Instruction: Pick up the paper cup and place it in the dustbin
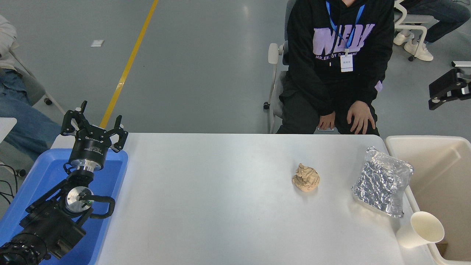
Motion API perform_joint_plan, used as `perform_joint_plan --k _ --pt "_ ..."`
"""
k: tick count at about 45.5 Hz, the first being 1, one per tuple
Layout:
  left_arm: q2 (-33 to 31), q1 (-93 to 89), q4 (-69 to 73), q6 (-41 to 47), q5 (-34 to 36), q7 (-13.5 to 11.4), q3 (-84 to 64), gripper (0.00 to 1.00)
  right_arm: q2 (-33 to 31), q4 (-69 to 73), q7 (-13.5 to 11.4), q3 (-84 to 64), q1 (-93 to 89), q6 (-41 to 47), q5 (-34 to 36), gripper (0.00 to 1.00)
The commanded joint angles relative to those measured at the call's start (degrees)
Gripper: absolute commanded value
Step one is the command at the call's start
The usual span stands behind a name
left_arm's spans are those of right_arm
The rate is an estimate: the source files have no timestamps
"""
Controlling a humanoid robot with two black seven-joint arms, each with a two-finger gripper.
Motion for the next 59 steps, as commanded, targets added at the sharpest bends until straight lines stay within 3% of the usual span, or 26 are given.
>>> perform_joint_plan --k 1,12,26,41,59 --pt "0.0 0.0 0.0 0.0 -0.07 0.0 0.0 0.99 -0.2 0.24 -0.29 -5.59 2.8 0.02 6.89 1.0" --pt "0.0 0.0 0.0 0.0 0.02 0.0 0.0 0.99 -0.64 -1.17 -0.29 -5.94 -6.32 0.02 8.56 1.0" --pt "0.0 0.0 0.0 0.0 -0.07 0.0 0.0 0.99 -9.52 -3.98 -0.37 2.13 -24.78 0.02 5.48 1.0" --pt "0.0 0.0 0.0 0.0 -0.07 0.0 0.09 0.99 -10.13 -7.85 -0.37 13.39 -45.61 0.02 5.57 1.0" --pt "0.0 0.0 0.0 0.09 -0.07 0.0 0.0 0.99 -10.14 -7.85 -0.29 22.79 -62.49 -30.03 5.66 1.0"
